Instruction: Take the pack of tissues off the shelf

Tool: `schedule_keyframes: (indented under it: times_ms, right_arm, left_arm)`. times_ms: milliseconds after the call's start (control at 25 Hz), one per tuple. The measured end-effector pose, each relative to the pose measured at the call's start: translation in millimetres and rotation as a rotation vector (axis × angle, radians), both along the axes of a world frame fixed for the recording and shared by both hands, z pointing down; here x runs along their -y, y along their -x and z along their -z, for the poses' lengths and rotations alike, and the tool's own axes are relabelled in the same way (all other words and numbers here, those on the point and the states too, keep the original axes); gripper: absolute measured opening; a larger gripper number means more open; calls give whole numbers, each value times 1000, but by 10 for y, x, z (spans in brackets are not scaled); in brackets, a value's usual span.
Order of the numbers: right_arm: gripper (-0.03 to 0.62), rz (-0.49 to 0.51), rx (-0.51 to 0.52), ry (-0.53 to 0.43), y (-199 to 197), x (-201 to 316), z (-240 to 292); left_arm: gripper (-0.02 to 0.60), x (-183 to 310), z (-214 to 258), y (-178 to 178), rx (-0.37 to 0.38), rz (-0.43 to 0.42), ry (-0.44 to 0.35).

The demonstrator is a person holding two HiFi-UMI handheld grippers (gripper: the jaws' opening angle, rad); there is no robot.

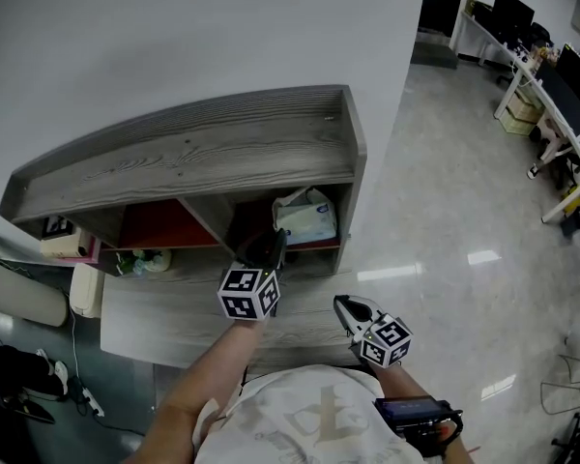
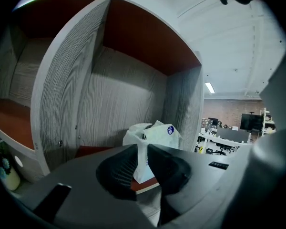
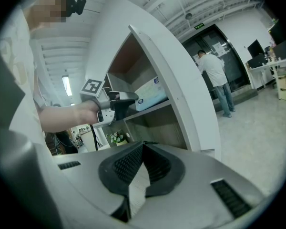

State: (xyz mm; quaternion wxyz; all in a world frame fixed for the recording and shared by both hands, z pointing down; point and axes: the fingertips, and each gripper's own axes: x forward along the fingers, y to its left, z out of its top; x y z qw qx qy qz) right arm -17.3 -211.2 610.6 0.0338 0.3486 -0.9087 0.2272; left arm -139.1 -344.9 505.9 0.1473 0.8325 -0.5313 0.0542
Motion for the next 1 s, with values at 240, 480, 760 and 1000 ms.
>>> schedule_keyframes:
  times_ms: [240,480,760,1000]
  right_arm:
    - [5,9,-2,4,12,33,-18]
    - [5,18,-5,3,32,44,-29]
    - [5,31,-12,5,45,30,-29]
    - [5,52,-15,-10,139,93,-13]
  left_arm:
    - [43,-2,5,45,-10,15,-15]
    - [35,-25,27,107,-19,32,-28]
    - [32,-101,67,145,-45,36,-41]
    - [32,-94,144,235,-55,39,-57]
